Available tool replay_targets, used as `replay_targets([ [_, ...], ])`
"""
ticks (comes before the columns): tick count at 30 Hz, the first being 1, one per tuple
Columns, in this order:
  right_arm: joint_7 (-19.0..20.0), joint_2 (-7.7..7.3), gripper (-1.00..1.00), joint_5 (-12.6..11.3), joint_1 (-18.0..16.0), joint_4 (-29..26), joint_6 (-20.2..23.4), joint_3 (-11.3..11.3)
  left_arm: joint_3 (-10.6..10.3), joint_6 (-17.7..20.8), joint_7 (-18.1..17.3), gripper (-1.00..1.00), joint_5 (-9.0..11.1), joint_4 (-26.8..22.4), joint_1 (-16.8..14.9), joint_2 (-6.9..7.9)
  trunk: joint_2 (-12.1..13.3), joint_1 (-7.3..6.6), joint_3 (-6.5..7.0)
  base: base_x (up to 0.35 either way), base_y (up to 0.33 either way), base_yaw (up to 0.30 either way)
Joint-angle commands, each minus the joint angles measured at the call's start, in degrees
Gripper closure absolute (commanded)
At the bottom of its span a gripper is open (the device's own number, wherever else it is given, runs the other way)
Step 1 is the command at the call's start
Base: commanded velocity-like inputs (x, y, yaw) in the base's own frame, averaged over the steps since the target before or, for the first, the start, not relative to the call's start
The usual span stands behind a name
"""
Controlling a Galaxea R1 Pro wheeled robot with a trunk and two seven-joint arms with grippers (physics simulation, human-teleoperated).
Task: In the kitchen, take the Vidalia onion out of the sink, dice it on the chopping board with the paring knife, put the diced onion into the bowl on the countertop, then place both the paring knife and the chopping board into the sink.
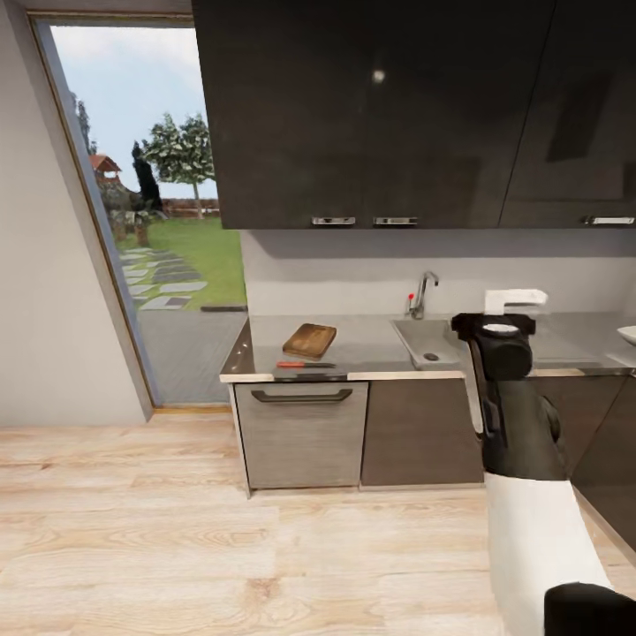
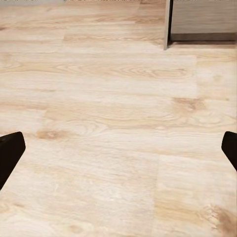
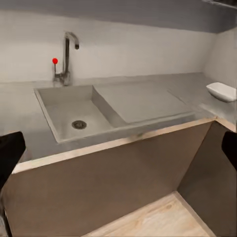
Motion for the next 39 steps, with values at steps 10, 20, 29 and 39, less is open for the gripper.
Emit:
replay_targets([
  [10,1.8,-0.21,-1.0,-0.11,-23.04,37.13,0.57,0.56,0.07,0.36,0.01,-1.0,0.05,-0.2,0.03,0.04,-0.14,0.03,-0.12,0.221,0.0,0.0],
  [20,21.88,-1.41,-1.0,-0.15,-25.04,41.17,0.68,0.71,0.07,1.3,0.08,-1.0,0.05,-0.28,0.03,0.07,-0.14,0.03,-0.12,0.323,0.0,0.0],
  [29,34.26,-4.57,-1.0,-0.1,-25.11,41.57,0.71,1.07,0.12,1.53,0.08,-1.0,0.13,-0.21,0.03,0.08,-0.14,0.03,-0.12,0.313,0.062,0.0],
  [39,36.21,-4.76,-1.0,-0.1,-25.11,41.83,0.71,1.48,0.16,1.53,0.16,-1.0,1.84,-0.29,0.03,0.24,-0.14,0.03,-0.12,0.276,0.187,0.0],
])
